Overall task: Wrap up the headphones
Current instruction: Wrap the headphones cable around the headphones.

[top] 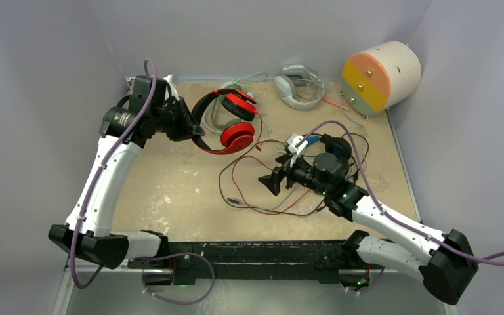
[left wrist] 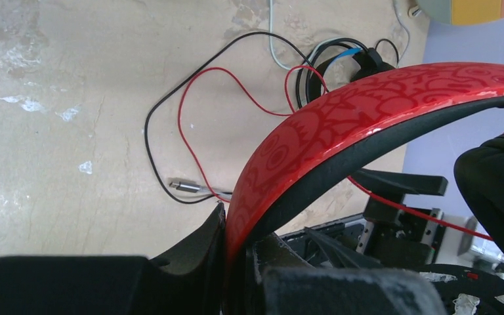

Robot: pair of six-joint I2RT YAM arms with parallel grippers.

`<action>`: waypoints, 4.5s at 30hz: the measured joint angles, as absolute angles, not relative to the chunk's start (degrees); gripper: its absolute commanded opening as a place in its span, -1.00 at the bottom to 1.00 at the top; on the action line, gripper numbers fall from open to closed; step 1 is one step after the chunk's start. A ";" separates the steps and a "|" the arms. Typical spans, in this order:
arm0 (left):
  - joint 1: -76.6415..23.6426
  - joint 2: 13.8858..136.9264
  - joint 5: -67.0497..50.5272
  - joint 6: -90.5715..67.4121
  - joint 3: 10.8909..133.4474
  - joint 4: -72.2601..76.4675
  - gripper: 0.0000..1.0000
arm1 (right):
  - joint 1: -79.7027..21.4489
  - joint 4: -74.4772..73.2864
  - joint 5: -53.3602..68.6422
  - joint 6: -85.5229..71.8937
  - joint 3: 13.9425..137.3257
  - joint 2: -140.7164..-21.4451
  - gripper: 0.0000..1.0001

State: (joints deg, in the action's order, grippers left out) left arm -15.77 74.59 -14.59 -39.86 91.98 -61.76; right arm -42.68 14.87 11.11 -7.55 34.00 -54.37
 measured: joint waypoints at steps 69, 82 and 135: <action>-24.47 64.10 -43.81 -36.27 80.23 -50.02 -1.00 | -38.68 53.76 44.27 -25.91 52.84 -96.14 -1.00; -34.59 63.40 -26.74 -25.10 74.63 -53.43 -1.00 | -29.61 26.55 45.78 -23.31 56.77 -83.15 -1.00; -48.16 98.26 44.05 -62.28 89.82 -79.40 -1.00 | -36.18 -14.57 38.39 -26.24 58.50 -63.75 -1.00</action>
State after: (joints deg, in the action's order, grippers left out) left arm -48.16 98.26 44.05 -62.28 89.82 -79.40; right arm -36.18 -14.57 38.39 -26.24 58.50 -63.75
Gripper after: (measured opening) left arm 0.077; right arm 0.004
